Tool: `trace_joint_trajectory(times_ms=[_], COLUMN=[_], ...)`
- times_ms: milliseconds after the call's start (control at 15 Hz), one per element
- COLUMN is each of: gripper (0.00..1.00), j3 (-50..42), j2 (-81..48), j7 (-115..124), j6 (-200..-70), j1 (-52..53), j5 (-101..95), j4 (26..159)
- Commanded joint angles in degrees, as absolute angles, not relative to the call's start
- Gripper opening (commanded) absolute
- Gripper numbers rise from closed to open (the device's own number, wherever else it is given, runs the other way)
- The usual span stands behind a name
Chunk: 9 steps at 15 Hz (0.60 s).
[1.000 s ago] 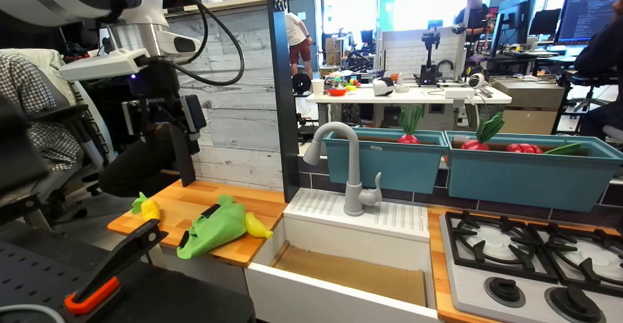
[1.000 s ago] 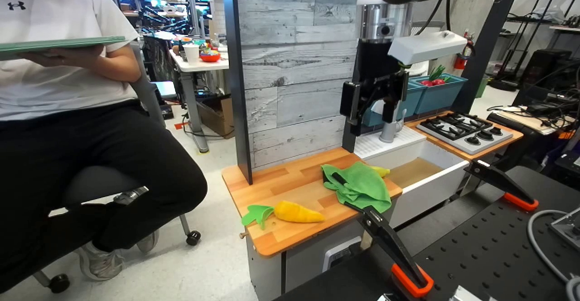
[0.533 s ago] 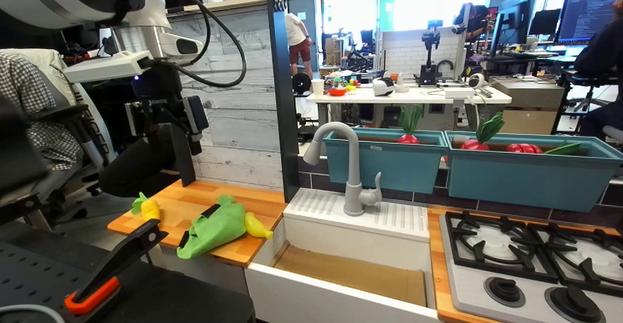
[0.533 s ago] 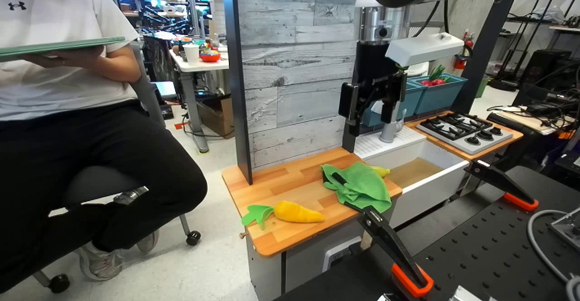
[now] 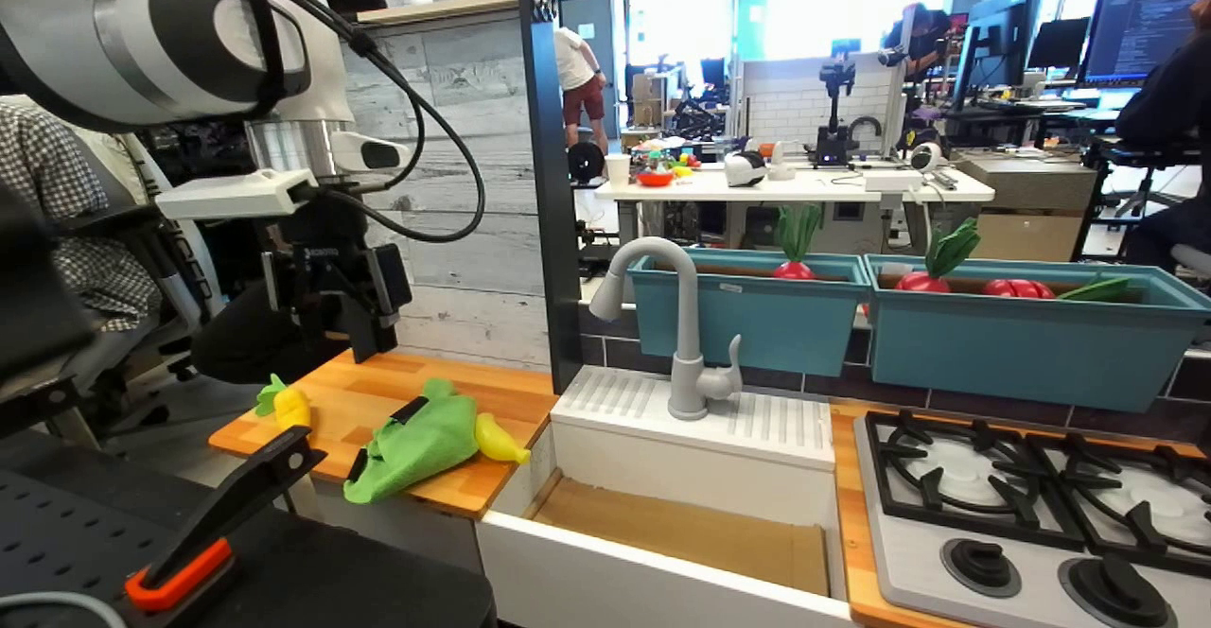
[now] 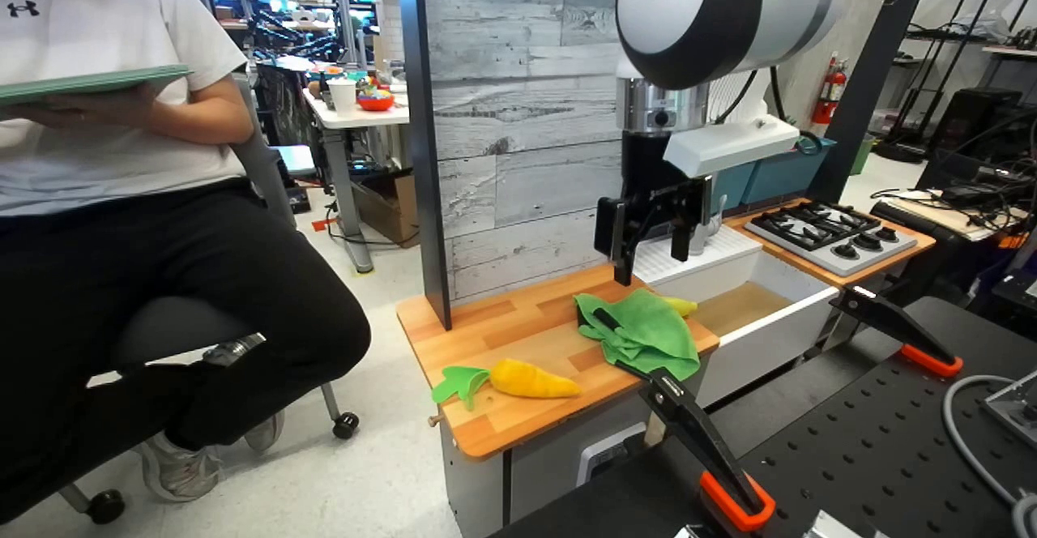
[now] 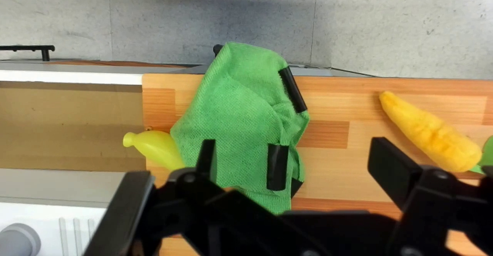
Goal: Unfold the towel on the counter
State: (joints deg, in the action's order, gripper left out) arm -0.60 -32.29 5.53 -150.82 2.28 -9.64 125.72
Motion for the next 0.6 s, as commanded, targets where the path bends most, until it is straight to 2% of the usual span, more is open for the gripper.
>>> trace_joint_trajectory(times_ms=[0,533], gripper=[1.0,1.0], j3=[-1.65,-2.67], j2=[-38.31,-49.51], j7=[7.51,9.99], j6=[-152.39,-150.83], j1=[4.14,6.87], j5=[-8.2,-8.11], j4=[119.85,109.26])
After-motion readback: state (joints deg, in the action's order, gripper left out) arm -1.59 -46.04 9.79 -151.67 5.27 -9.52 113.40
